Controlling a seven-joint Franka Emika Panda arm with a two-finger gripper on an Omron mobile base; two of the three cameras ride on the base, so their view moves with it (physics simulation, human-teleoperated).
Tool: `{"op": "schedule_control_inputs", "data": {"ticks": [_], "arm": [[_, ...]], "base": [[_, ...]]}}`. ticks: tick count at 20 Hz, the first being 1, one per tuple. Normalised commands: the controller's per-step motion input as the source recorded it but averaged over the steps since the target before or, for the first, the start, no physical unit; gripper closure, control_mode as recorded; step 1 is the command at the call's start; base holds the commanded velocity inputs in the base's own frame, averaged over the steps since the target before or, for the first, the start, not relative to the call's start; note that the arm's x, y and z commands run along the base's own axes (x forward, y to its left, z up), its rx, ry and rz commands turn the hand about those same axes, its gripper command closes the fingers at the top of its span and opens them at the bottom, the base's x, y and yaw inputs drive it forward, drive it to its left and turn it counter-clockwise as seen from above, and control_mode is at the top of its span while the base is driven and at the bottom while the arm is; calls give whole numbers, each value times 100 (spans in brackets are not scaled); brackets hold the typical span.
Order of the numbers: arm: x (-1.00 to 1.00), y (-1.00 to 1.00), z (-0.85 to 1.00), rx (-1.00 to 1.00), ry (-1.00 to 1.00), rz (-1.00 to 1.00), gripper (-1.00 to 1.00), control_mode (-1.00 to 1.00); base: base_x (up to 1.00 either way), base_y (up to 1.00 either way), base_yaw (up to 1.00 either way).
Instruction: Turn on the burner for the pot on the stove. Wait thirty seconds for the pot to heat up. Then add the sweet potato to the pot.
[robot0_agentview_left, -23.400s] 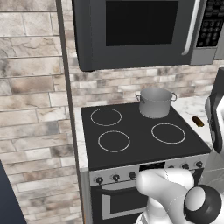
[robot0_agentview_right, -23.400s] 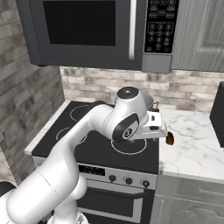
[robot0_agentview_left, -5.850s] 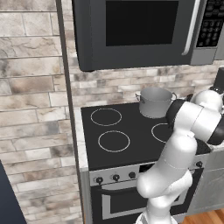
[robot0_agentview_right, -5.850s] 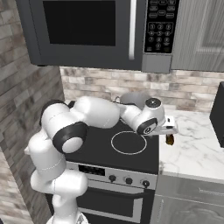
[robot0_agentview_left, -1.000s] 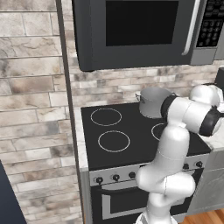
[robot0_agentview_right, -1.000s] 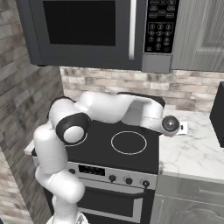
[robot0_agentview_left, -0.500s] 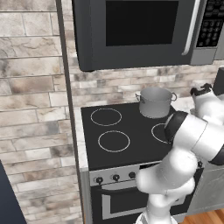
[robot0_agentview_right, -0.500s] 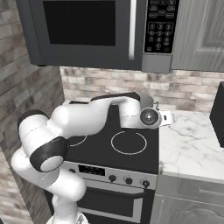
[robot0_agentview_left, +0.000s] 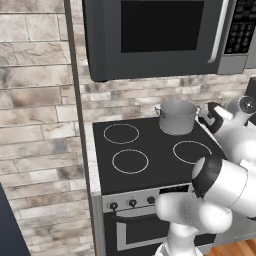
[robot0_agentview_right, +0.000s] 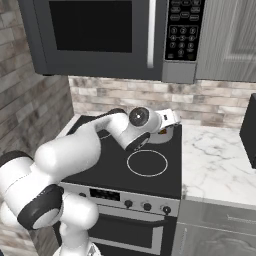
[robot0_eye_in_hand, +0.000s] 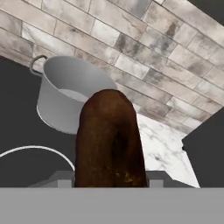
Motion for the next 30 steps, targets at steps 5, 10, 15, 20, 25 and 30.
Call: {"op": "schedule_control_inputs", "data": {"ticks": [5, 10, 15, 20, 25, 30], "arm": [[0, 13, 4, -1, -1, 0, 100, -100], [0, 7, 0, 4, -3, -1, 100, -100], [0, 36, 2, 10, -4, -20, 100, -100], [0, 24, 1, 15, -1, -26, 100, -100], [0, 0, 1, 25, 0, -15, 100, -100], [0, -25, 23, 28, -2, 0, 100, -100]], "base": [[0, 0, 0], [0, 0, 0], [0, 0, 0], [0, 0, 0], [0, 0, 0], [0, 0, 0]]}}
